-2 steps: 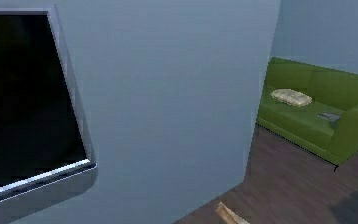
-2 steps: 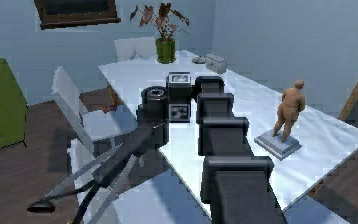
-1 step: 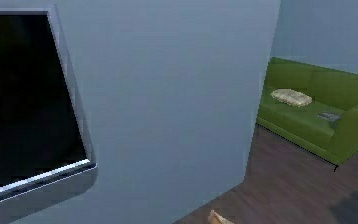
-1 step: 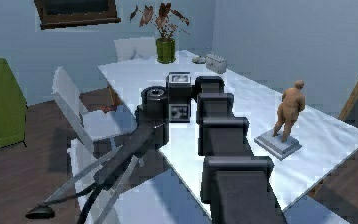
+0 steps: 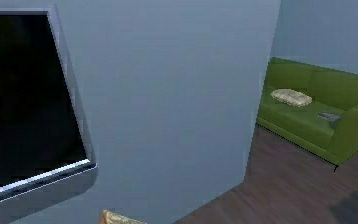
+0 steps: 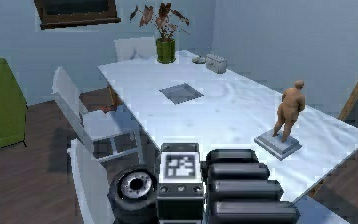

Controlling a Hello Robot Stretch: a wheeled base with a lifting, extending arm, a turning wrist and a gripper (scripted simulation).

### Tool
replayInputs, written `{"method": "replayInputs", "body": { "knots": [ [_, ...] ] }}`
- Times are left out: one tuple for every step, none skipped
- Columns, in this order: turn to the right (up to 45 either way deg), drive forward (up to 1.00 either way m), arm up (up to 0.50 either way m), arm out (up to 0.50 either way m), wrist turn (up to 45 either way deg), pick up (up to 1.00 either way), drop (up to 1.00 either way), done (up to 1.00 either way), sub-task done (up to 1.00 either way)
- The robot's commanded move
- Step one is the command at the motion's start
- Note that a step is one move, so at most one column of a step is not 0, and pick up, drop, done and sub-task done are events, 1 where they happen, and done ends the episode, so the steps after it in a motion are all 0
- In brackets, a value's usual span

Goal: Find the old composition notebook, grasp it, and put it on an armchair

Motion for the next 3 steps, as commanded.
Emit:
{"method": "replayInputs", "body": {
  "knots": [
    [-45.0, 0.00, 0.00, 0.00, 0.0, 0.00, 0.00, 0.00, 0.00],
    [-45.0, 0.00, 0.00, 0.00, 0.0, 0.00, 0.00, 0.00, 0.00],
    [-36.0, 0.00, 0.00, 0.00, 0.0, 0.00, 0.00, 0.00, 0.00]
  ]
}}
